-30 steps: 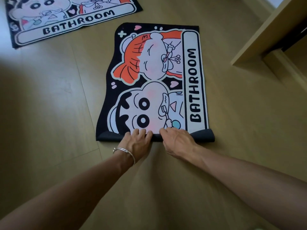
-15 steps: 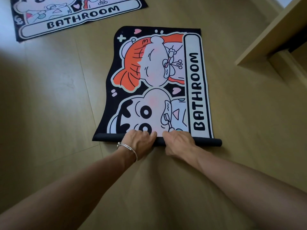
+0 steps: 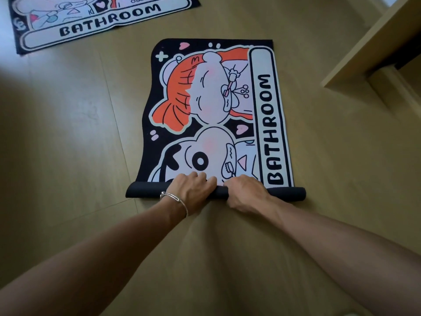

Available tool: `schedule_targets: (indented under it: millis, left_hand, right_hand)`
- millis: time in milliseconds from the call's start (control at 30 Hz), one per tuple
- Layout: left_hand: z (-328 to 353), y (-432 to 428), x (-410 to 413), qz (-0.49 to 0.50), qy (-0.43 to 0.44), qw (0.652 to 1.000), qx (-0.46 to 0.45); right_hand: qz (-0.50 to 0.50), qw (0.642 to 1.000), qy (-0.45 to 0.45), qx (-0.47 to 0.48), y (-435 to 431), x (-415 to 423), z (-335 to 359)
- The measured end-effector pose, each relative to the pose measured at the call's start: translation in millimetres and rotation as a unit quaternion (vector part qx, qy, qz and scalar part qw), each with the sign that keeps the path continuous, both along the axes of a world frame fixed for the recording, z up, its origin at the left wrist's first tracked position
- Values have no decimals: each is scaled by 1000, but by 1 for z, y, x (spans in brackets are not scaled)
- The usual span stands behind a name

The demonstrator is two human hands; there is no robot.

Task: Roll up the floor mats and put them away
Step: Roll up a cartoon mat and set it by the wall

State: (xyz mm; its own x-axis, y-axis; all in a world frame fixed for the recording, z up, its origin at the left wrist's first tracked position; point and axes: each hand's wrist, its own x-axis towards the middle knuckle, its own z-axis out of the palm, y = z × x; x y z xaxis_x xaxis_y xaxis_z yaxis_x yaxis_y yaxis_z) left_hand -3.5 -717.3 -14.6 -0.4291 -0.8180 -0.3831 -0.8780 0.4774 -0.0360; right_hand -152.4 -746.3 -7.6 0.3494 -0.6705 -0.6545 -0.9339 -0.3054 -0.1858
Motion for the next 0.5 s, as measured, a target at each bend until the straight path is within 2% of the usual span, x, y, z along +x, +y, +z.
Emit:
schedule_targets:
  millis: [200,267,400,500]
  left_hand:
    - [0,-16,-2,28,-11,992,126]
    - [2,-16,-1,23,9,993,119]
    - [-5,-2,1,-10,37,999,4]
    - [-4,-6,0,32,16,998,49]
  right_hand:
    - [86,986,-44,-137,18,-10,-5]
    - [64,991,-32,-113,13,-11,-5]
    - [5,1000,-17,11,-6,-7,1]
    - [24,999,-18,-12,-2,-4,3]
